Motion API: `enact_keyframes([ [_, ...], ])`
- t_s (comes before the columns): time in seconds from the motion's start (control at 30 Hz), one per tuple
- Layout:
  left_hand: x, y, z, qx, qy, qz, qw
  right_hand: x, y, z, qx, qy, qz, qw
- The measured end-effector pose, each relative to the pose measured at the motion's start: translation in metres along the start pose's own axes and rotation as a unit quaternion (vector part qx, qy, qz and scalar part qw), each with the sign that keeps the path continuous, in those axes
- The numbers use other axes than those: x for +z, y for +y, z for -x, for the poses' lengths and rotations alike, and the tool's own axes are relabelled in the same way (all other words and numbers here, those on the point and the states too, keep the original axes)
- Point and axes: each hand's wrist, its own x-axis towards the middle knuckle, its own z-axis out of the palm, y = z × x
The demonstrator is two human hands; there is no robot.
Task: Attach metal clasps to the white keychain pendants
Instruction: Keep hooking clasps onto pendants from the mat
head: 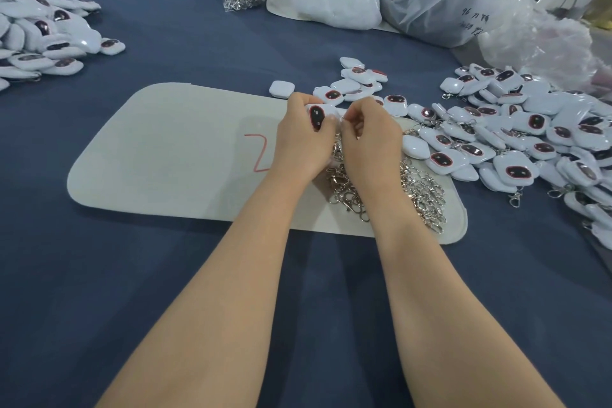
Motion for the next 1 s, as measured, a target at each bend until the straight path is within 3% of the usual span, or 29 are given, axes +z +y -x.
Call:
enact_keyframes([
  [0.27,0.000,-0.007,0.001,0.090,-0.012,-0.140,0.986,-0.001,0.001,0.001,0.012,-0.036,0.020,0.999],
  [0.4,0.000,-0.007,0.001,0.088,-0.017,-0.128,0.988,0.000,0.002,0.002,0.028,-0.035,0.004,0.999],
  [0.47,0.000,-0.005,0.000,0.051,-0.010,-0.079,0.996,-0.002,0.001,0.001,0.044,-0.022,-0.028,0.998],
  [0.57,-0.002,0.000,-0.004,-0.069,0.003,0.081,0.994,-0.004,-0.004,0.001,0.040,0.000,-0.092,0.995],
  [0.7,-0.005,0.006,-0.007,-0.206,-0.013,0.273,0.940,-0.003,-0.009,0.000,0.060,0.010,-0.152,0.987],
  [1.0,-0.008,0.010,-0.005,-0.292,-0.011,0.399,0.869,0.000,-0.011,0.000,0.084,0.026,-0.188,0.978],
])
